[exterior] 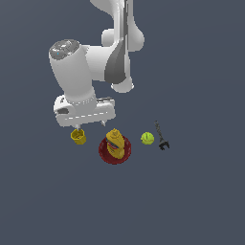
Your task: Pick up a designated object from a clutter of objects.
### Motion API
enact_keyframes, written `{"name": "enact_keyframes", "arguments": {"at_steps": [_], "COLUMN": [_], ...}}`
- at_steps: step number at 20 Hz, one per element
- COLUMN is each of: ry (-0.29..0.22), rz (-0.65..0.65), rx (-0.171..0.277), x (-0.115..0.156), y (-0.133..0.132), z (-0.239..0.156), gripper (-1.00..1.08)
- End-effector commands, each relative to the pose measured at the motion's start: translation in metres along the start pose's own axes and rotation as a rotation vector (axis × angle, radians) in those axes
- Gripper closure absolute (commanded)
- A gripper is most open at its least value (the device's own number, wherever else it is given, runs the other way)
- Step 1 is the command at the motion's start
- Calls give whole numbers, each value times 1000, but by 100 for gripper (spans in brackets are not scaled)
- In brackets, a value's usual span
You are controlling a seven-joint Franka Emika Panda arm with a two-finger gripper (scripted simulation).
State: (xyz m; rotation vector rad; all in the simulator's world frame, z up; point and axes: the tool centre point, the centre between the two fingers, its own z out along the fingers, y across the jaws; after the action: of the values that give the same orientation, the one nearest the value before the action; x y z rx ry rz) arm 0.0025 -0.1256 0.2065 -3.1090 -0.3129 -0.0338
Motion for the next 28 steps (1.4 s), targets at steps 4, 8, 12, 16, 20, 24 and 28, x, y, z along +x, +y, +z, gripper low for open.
{"name": "enact_keyframes", "arguments": {"at_steps": [4,8,12,16,20,24,28], "ry": [-5,-10,-15,-20,-23,-24,-25], "rz": [-62,-103,-137,-161,-177,-184,-181], "rx": [-2,-5,-7,-10,-12,-12,-12], "x": [-19,-35,-50,-62,-69,-73,-73], "y": [34,56,73,85,92,95,95], "z": [36,61,80,94,103,107,108], "gripper": [-92,-92,-92,-92,-92,-92,-92]}}
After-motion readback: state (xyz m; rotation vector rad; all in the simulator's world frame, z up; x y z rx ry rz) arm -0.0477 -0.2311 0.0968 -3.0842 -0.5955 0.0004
